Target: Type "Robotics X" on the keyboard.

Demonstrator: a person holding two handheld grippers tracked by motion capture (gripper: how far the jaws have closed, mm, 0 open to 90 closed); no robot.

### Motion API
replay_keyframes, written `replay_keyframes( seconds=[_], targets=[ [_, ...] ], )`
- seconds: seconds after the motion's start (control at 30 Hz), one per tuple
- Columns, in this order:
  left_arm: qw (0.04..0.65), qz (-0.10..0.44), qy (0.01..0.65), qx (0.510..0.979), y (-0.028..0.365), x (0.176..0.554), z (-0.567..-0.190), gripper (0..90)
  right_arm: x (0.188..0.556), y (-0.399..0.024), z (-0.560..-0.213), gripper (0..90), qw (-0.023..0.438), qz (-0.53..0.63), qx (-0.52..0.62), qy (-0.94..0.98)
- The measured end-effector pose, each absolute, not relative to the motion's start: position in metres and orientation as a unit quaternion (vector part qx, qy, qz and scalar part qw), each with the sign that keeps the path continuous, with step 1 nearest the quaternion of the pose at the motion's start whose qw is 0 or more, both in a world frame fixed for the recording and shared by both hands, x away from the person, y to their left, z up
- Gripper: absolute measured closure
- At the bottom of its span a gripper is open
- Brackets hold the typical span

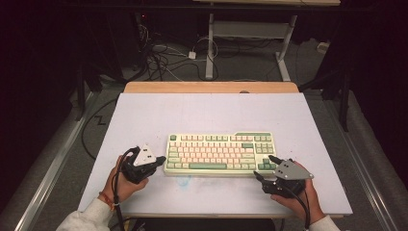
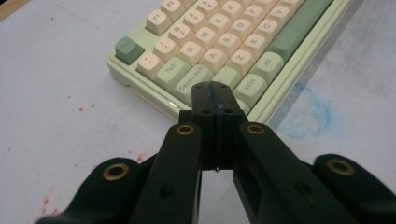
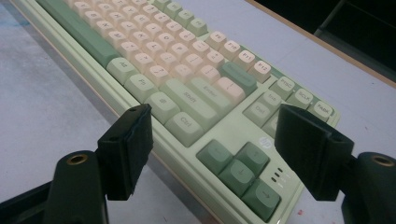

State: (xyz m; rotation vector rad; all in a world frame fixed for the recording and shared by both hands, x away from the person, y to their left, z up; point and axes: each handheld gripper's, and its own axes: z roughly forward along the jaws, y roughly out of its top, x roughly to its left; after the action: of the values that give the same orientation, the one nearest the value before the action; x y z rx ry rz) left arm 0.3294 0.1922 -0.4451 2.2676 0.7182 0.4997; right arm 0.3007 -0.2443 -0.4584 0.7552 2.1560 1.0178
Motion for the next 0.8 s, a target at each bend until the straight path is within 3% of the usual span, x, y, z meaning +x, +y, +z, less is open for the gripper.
replay_keyframes(
  seconds=[0.8],
  targets=[
    [0.344, 0.155, 0.219, 0.900, 0.134, 0.359, -0.440, 87.1, 0.302, -0.242, -0.461, 28.4, 0.313, 0.381, 0.283, 0.823]
  ],
)
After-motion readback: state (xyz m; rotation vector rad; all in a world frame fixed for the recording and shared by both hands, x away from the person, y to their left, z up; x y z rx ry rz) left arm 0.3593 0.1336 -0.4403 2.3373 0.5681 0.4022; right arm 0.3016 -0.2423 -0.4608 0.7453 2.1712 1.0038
